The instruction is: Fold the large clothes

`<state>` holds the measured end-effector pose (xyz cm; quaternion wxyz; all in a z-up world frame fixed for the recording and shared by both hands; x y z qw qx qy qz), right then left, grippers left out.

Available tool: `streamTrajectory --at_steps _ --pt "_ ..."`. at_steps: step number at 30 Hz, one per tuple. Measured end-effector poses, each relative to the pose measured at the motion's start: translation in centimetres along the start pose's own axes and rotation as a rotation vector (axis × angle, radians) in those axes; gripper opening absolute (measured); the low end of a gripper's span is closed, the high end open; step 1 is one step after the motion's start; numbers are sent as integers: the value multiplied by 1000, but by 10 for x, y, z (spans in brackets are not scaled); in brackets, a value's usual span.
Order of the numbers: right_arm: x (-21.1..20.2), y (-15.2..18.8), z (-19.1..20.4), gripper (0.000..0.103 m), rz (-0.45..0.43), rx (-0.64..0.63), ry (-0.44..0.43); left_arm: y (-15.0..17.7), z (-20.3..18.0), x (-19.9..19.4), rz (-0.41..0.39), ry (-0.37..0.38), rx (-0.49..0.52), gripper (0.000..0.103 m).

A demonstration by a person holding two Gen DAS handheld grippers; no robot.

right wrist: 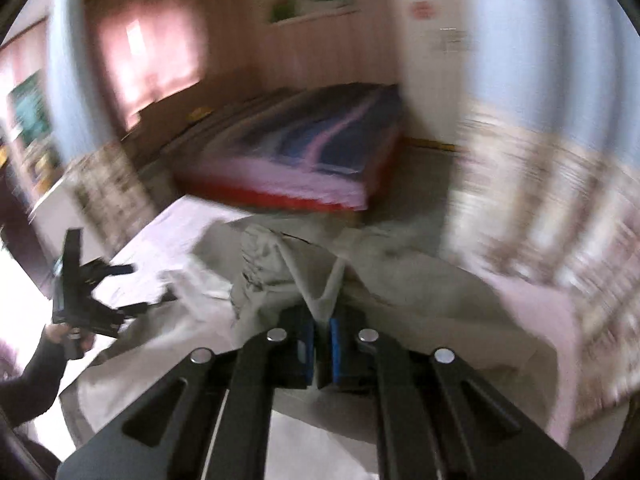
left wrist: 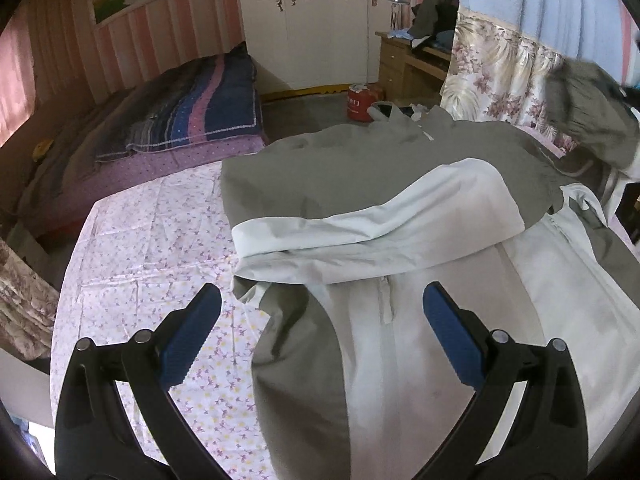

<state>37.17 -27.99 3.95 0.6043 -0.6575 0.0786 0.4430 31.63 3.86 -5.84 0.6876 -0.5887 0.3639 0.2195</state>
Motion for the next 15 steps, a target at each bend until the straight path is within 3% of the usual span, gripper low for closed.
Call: streamTrajectory --at_steps 3,4,6,10,13,15 --pt "61 -7 20 9 162 12 -54 0 8 -5 -8 -7 -15 100" --pt "80 -7 22 14 203 7 -13 0 11 -6 -7 -7 -21 100" --pt "107 -2 32 51 264 -47 100 1 16 -7 -4 -12 -33 100" --pt "71 -10 39 78 140 -30 78 1 22 -5 8 -21 -42 100" --pt "20 -8 27 95 27 -31 162 -2 19 -2 11 -10 -37 100" --pt "-15 7 15 101 -47 -26 270 -7 13 1 11 2 -34 100"
Point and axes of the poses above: each gripper's, at about its wrist camera, not at the fingertips, and x roughly the way its jaws point, z to its left, y to its underside, the point moved 2 cm from there along x, roughly the way its jaws point, and after that the axes turned 1 degree about z, right-handed, at the moved point
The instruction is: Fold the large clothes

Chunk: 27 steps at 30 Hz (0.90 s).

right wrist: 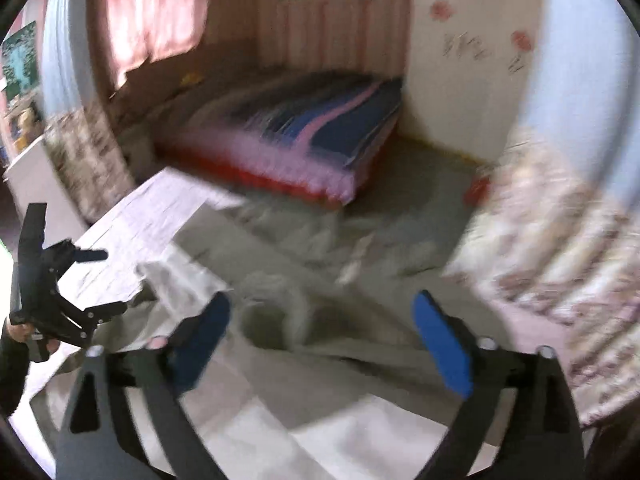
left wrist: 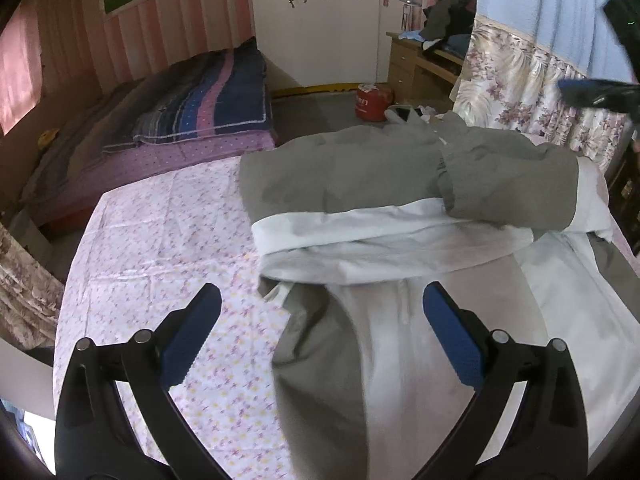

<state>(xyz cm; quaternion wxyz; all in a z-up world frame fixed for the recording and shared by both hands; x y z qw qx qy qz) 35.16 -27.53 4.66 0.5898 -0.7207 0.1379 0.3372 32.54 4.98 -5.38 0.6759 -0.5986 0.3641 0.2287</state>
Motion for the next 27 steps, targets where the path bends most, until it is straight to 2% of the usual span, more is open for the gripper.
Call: streamTrajectory --at_steps 3,7,9,12,15,17,18,19,20,22,25,27 --pt "-13 31 -30 101 10 25 130 -12 -20 8 -2 74 9 100" --pt "-19 78 -75 101 73 132 241 -36 -64 29 16 145 70 100" --pt "-27 100 -95 101 56 199 270 -49 -83 41 24 156 99 100" --pt "-46 122 -116 101 30 275 341 -70 -107 62 51 232 113 100" --pt "-49 136 -124 101 26 296 352 -82 -125 84 94 350 97 97" --pt "-46 141 -126 101 39 299 348 -86 -132 94 104 377 75 77" --pt "-47 142 -126 101 38 298 356 -87 -135 98 118 393 73 45" --pt "-47 141 -125 101 34 297 367 -89 -136 99 128 417 64 36" --pt "-50 139 -124 101 19 302 388 -92 -133 96 121 443 34 35" --pt "-54 131 -126 101 -32 325 445 -103 -123 70 36 450 10 34" --pt "-63 121 -126 101 -87 361 461 -118 -100 18 -103 428 -6 33" --pt "-62 114 -125 101 -100 375 459 -124 -73 -30 -231 339 -7 34"
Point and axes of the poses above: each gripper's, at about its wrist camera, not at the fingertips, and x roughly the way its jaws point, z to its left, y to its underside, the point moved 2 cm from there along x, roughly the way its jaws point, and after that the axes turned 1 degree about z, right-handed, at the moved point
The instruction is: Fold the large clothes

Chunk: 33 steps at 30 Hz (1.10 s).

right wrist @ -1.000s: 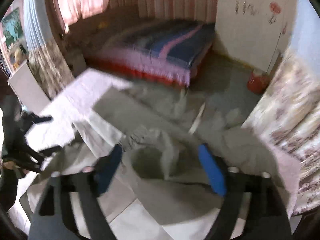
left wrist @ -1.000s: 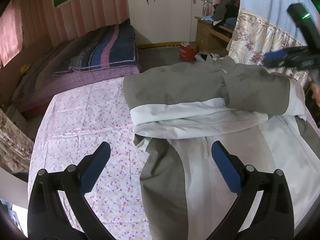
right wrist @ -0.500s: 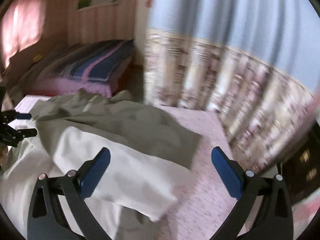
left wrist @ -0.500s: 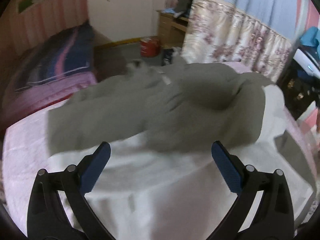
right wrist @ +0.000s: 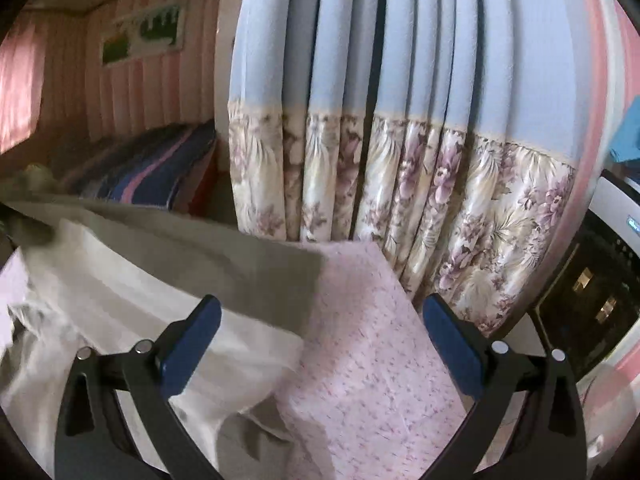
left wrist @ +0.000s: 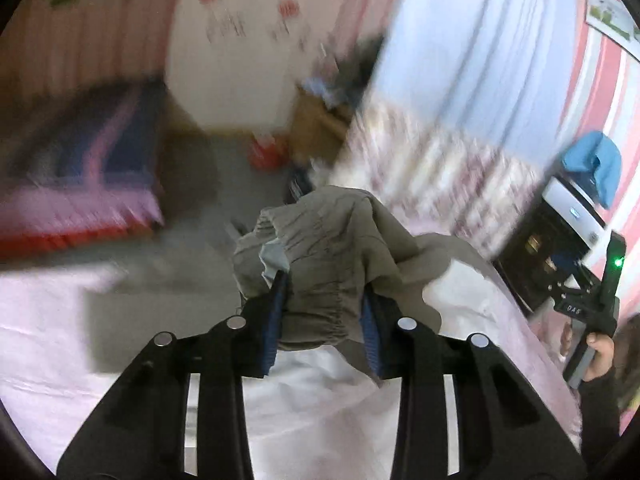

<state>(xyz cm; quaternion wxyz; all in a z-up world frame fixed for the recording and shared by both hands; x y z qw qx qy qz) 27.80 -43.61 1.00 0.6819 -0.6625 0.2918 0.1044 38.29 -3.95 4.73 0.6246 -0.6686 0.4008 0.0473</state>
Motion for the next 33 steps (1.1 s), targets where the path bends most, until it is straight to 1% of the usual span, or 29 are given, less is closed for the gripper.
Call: streamTrajectory --at_steps 1,2,3,5,6,7,8,10,11,12,13,15,16,17,18,20,21,22,23,24,25,26,27,28,29,30,31,32,33 --pt "2 -1 3 101 10 -1 -2 -4 7 -17 -41 -42 13 34" --pt "9 1 6 101 39 -4 -6 -6 19 -42 -85 -110 26 34" --pt "14 2 9 101 57 -5 -14 -4 32 -55 -87 -146 27 35" --pt "27 9 17 101 96 -15 -22 13 67 -63 3 -185 -14 35" --pt "34 12 21 101 114 -21 -18 27 84 -58 64 -228 -33 37" --pt "39 14 25 101 127 -25 -20 50 103 -45 146 -314 -24 41" --pt "47 17 31 101 155 -32 -21 68 117 -34 198 -372 -19 44" --pt "54 19 39 101 188 -54 -27 97 144 -17 269 -416 -56 47" --pt "55 18 46 101 194 -85 -27 107 155 -15 292 -414 -80 48" --pt "53 16 52 101 192 -125 -16 112 162 -16 301 -399 -102 62" --pt "51 15 57 101 188 -154 -13 115 166 -22 289 -396 -123 81" --pt "47 11 72 101 193 -226 -54 115 169 -44 216 -420 -118 99" --pt "48 11 80 101 213 -248 -92 113 169 -53 182 -425 -113 100" --pt "53 14 90 101 245 -276 -143 110 168 -62 151 -408 -114 100" --pt "60 17 98 101 277 -302 -162 108 167 -64 151 -385 -125 100" --pt "82 28 111 100 326 -354 -144 105 168 -59 157 -355 -156 100" --pt "95 34 115 96 358 -379 -133 105 167 -55 164 -349 -167 100" --pt "103 39 117 80 384 -389 -132 106 167 -46 179 -334 -177 100" --pt "116 45 119 66 430 -382 -157 108 165 -39 196 -309 -181 100" --pt "123 48 118 30 466 -350 -213 110 165 -28 220 -277 -190 100" --pt "129 49 116 19 489 -303 -262 111 166 -17 237 -263 -201 98" --pt "128 48 116 17 481 -303 -264 113 166 -2 266 -243 -222 93" --pt "127 46 116 11 463 -320 -261 116 167 5 284 -217 -232 73" --pt "125 44 115 3 441 -328 -256 120 164 14 309 -180 -245 52" --pt "118 37 110 1 385 -328 -224 120 162 25 335 -165 -262 46" --pt "112 33 106 0 345 -324 -204 120 159 31 339 -166 -257 37" --pt "103 24 95 0 285 -297 -183 115 152 35 328 -165 -237 33" --pt "99 20 88 0 262 -274 -172 112 147 34 308 -166 -224 32" --pt "98 18 78 0 260 -253 -157 105 138 32 274 -156 -208 32"
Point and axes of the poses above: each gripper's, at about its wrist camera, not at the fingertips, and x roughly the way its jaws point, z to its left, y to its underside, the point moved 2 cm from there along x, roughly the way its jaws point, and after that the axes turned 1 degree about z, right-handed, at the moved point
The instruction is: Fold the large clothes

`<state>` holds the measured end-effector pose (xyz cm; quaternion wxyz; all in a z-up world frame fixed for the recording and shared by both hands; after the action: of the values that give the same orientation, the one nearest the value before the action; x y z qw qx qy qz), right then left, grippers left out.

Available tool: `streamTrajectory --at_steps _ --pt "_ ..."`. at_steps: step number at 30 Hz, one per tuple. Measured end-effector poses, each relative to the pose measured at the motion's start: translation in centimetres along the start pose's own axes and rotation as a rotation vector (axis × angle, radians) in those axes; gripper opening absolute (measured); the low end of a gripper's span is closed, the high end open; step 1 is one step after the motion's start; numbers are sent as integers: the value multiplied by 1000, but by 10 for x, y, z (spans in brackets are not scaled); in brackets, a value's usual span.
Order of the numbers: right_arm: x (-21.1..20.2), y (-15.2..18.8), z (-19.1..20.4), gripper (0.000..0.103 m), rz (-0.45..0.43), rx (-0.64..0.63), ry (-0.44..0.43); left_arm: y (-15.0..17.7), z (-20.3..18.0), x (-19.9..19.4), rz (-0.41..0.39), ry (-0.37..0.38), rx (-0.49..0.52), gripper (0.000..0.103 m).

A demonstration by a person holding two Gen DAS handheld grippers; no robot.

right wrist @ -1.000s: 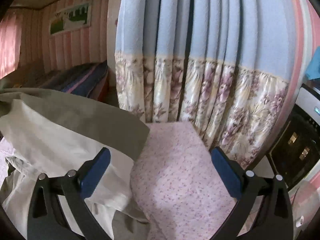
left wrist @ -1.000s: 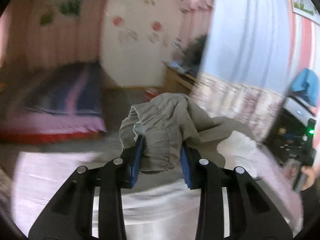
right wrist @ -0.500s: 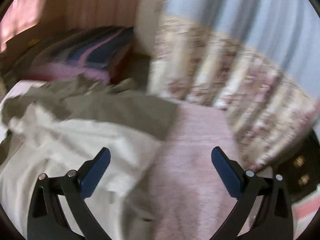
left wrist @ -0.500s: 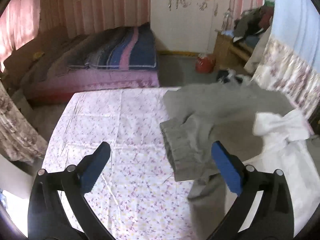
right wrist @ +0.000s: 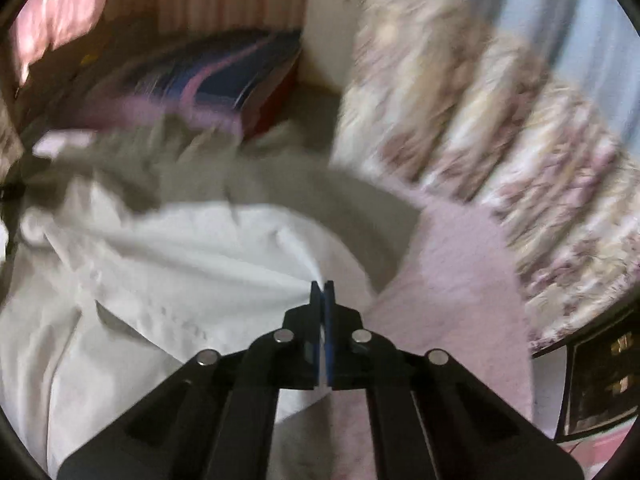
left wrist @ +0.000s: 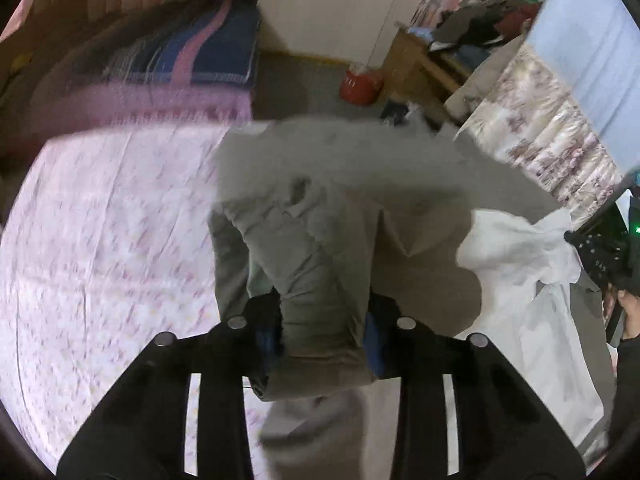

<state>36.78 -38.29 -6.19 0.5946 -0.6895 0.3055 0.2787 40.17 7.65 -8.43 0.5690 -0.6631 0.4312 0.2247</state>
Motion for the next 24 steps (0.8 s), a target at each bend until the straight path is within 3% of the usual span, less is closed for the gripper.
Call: streamTrajectory --at_steps 3,5,7,9,11,13,14,15,17,18,19,20,21,22,24 --pt "17 11 -12 1 67 8 19 -7 -31 -16 -107 27 73 33" --pt "37 27 -11 11 155 -35 44 -6 -45 -4 -88 -19 134 35" --pt "43 39 -15 44 185 -38 46 -2 -45 20 -27 -121 181 42" --pt "27 44 -27 57 161 1 52 11 -33 44 41 -188 225 47" --pt "0 39 -32 57 102 30 20 19 -26 40 43 -182 259 51" --pt "-29 27 -28 59 10 33 -4 17 -24 24 12 -271 283 93" --pt "-37 23 -23 60 -24 33 -22 13 -28 9 -44 -338 303 98" --pt "-45 16 -13 61 -69 33 -56 8 -32 -3 -88 -350 314 98" --pt "-48 6 12 61 -120 19 -147 -5 -43 -17 -113 -285 276 98" --pt "-43 5 25 55 -114 -3 -179 -10 -48 -16 -109 -249 247 95" --pt "-34 3 37 35 -94 -37 -205 -14 -54 -13 -94 -191 216 76" --pt "-18 5 51 25 -51 -83 -216 -12 -60 -6 -66 -132 201 63" --pt "-7 8 57 12 -20 -111 -222 -12 -67 5 -19 -65 187 41" --pt "4 12 66 12 8 -142 -222 -9 -74 18 27 -25 180 26" --pt "21 25 79 11 45 -218 -216 -1 -81 46 90 -64 205 15"
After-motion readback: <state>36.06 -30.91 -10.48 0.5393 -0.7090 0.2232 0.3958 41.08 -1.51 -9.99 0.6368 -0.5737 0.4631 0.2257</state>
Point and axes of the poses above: each gripper's, at about its wrist camera, not at the fingertips, and x roughly the way its jaws point, z to its left, y to its underside, the point moved 2 cm from there along x, roughly the way its jaws point, and after that the axes turned 1 degree about z, right-handed, at the moved point
